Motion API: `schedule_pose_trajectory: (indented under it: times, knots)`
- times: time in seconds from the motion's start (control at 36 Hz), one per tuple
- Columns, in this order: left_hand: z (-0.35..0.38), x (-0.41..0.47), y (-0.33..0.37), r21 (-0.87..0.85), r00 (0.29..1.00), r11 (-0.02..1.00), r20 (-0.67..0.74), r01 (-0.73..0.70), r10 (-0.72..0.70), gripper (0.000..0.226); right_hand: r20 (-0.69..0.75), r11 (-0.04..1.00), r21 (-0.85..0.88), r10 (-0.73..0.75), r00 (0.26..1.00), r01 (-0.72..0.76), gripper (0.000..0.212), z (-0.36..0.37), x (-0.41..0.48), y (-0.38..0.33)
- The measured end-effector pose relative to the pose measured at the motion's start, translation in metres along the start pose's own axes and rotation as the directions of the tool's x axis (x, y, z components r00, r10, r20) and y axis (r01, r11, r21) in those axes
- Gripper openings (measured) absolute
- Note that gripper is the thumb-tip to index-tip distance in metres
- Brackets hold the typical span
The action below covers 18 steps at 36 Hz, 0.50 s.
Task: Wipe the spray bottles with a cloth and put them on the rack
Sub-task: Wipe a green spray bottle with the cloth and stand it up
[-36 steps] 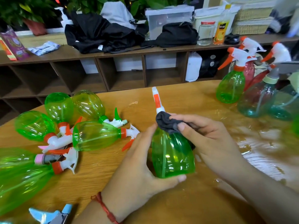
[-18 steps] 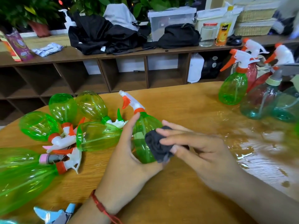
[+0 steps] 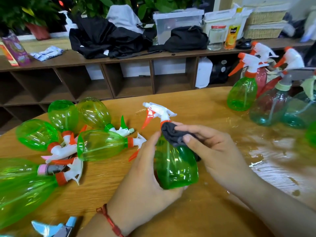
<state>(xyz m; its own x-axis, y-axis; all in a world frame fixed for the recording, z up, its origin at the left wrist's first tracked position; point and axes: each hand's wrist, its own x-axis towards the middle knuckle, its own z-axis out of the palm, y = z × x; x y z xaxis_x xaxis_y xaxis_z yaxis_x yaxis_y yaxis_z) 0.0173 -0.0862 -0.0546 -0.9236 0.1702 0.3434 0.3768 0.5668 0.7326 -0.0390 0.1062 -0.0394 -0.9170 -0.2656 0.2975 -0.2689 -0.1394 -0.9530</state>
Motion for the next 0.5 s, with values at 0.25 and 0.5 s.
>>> schedule_pose_trajectory:
  times: [0.25,0.5]
  knots:
    - [-0.005,0.005,-0.002,-0.081,0.989,0.994,-0.125,0.071,-0.081,0.121,0.187,0.892,-0.349,-0.234,0.954,0.287,0.030,0.000,-0.010,-0.007]
    - [-0.017,0.008,-0.007,-0.204,0.983,0.974,-0.136,0.095,-0.124,0.119,0.245,0.862,-0.349,-0.295,0.924,0.368,0.030,-0.001,-0.011,-0.004]
